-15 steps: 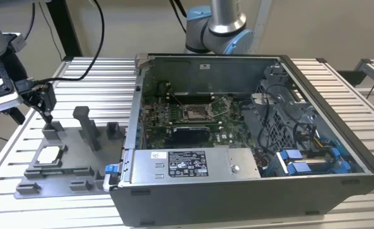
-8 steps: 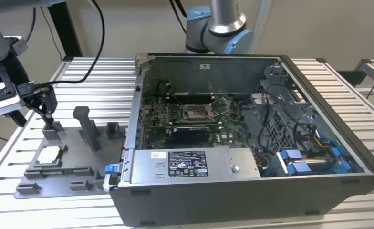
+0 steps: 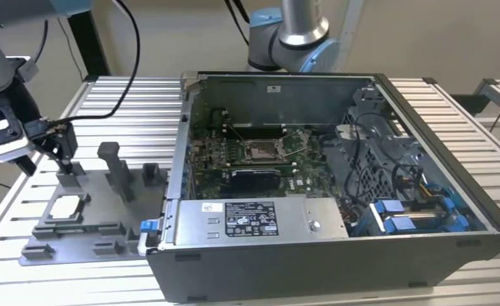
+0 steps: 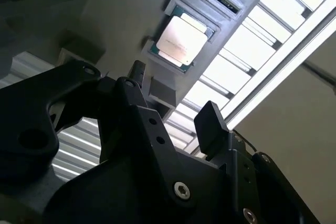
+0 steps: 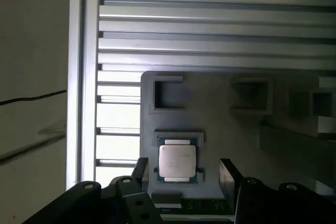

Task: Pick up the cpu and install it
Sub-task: 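Pick up the cpu and move it towards the insertion slot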

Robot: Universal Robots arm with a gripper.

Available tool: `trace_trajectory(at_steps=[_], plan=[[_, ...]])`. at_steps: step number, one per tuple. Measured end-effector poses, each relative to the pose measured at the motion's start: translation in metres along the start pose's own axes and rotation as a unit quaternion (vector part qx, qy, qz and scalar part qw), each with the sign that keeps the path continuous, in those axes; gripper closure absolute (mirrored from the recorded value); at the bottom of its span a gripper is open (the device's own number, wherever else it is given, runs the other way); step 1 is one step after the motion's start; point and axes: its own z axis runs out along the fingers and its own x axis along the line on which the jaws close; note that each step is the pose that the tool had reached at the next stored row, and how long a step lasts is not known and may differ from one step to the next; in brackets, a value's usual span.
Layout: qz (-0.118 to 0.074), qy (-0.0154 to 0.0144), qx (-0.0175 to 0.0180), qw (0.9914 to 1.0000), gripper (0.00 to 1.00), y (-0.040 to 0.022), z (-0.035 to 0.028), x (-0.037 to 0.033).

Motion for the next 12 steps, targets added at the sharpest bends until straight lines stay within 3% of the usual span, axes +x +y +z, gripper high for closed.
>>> trace_trajectory(at_steps=[12], plan=[[0.000,0.0001,0.0000,1.00000,0.00,-0.0059,0.0150,-0.0009]])
